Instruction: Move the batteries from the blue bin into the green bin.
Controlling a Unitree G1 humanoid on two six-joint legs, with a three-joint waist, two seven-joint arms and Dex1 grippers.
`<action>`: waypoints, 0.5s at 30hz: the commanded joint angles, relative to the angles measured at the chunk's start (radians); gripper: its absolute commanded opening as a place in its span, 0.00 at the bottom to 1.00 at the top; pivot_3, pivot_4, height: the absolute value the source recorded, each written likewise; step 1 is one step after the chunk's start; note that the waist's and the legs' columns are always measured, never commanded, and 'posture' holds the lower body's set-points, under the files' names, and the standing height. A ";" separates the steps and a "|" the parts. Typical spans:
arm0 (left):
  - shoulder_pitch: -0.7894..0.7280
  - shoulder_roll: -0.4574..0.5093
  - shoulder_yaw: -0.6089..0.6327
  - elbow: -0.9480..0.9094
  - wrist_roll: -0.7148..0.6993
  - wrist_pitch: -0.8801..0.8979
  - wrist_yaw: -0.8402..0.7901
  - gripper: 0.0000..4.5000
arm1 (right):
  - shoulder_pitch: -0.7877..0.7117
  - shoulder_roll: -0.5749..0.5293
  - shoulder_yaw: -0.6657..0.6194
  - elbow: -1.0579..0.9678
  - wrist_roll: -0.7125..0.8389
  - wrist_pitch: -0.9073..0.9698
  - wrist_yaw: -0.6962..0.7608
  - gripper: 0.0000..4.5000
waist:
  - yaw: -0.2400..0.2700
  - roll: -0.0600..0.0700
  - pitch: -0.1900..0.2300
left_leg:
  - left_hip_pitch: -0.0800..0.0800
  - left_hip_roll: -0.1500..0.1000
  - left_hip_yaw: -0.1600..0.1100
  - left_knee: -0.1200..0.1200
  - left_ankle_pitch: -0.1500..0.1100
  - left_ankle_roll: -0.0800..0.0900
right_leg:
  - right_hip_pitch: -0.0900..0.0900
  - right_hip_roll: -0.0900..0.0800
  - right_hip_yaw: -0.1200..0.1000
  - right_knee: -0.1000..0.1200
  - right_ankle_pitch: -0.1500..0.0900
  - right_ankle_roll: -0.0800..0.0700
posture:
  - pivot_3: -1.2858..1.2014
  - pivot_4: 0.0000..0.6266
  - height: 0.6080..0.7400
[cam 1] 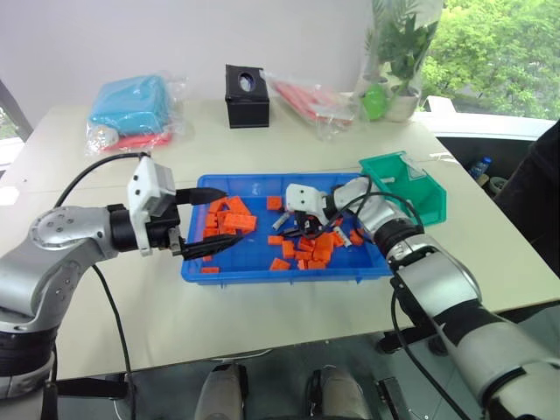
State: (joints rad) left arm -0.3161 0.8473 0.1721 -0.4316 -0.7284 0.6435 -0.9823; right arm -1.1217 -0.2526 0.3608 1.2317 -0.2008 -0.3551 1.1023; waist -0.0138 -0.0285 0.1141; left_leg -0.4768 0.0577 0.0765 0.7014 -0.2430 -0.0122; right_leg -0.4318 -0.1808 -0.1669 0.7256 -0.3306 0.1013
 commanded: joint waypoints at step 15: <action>-0.013 0.011 0.012 -0.001 -0.007 -0.012 -0.020 1.00 | 0.081 -0.008 -0.140 -0.358 0.089 0.287 0.007 0.01 | 0.000 0.000 0.000 | 0.000 0.000 0.000 0.002 0.000 0.000 | -0.001 -0.001 0.000 0.003 0.000 0.000 | 0.52 0.24 0.17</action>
State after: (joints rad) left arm -0.3119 0.8514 0.1726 -0.4258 -0.7287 0.6429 -0.9989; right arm -1.0424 -0.2496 0.2737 1.0197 -0.1702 -0.1653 1.1339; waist -0.0139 -0.0287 0.1138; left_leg -0.4771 0.0578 0.0763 0.7030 -0.2429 -0.0124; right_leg -0.4324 -0.1817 -0.1669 0.7292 -0.3306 0.1012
